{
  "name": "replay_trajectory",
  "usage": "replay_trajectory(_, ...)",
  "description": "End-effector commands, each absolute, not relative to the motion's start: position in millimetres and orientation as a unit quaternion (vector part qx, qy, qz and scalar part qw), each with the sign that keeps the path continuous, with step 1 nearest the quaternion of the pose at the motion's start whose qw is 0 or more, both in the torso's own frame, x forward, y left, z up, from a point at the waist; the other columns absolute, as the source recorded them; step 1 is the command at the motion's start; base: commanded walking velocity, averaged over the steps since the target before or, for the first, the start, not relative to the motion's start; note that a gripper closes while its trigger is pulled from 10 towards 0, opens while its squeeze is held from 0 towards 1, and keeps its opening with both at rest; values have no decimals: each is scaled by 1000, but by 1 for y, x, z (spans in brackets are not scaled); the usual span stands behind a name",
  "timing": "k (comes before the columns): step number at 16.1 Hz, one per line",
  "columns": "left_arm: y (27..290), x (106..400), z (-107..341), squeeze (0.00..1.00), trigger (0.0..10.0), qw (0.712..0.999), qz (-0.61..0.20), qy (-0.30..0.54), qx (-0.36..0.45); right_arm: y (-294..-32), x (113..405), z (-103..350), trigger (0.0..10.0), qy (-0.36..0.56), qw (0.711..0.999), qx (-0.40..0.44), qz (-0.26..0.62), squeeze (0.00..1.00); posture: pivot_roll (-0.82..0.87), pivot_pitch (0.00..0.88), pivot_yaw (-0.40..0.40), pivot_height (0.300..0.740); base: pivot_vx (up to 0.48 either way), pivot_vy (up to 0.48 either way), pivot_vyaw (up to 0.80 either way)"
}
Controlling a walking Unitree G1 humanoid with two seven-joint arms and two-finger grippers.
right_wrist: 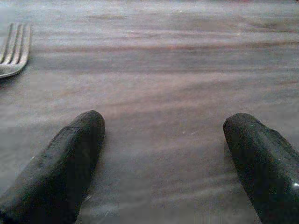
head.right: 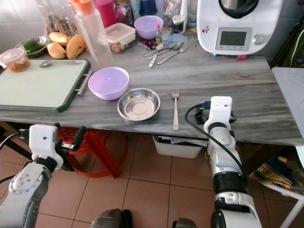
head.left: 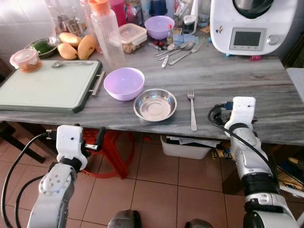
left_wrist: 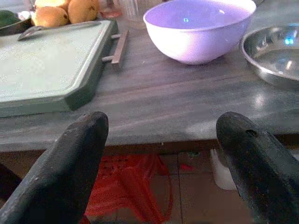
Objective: Setting the table
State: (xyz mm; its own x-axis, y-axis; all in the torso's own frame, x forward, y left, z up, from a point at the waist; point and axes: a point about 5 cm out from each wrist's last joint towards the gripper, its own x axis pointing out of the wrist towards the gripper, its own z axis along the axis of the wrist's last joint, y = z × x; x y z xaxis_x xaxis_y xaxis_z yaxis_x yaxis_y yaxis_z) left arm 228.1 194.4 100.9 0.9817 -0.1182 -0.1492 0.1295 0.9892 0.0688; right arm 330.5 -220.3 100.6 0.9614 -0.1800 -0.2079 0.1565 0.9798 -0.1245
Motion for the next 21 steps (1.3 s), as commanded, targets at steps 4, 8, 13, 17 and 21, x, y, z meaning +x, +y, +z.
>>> replay_trajectory(4,204,218,105,0,10000,993,-61,85,50,-208,348,107,10000,109,991,-55,-46,0,113,121,125,740,0,0,0)
replay_trajectory(8,208,214,107,0,10000,992,-60,91,56,-205,355,112,10000,104,993,-49,-24,0,129,131,130,740,0,0,0)
replay_trajectory(13,210,209,109,0,10000,991,-61,99,60,-184,364,116,10000,96,994,-45,33,0,138,141,136,740,0,0,0)
replay_trajectory(17,208,208,109,0,10000,991,-63,101,58,-180,365,116,10000,97,993,-54,47,0,135,145,132,740,0,0,0)
replay_trajectory(21,206,209,108,0,10000,991,-61,102,55,-182,362,112,10000,101,992,-54,48,0,132,143,126,740,0,0,0)
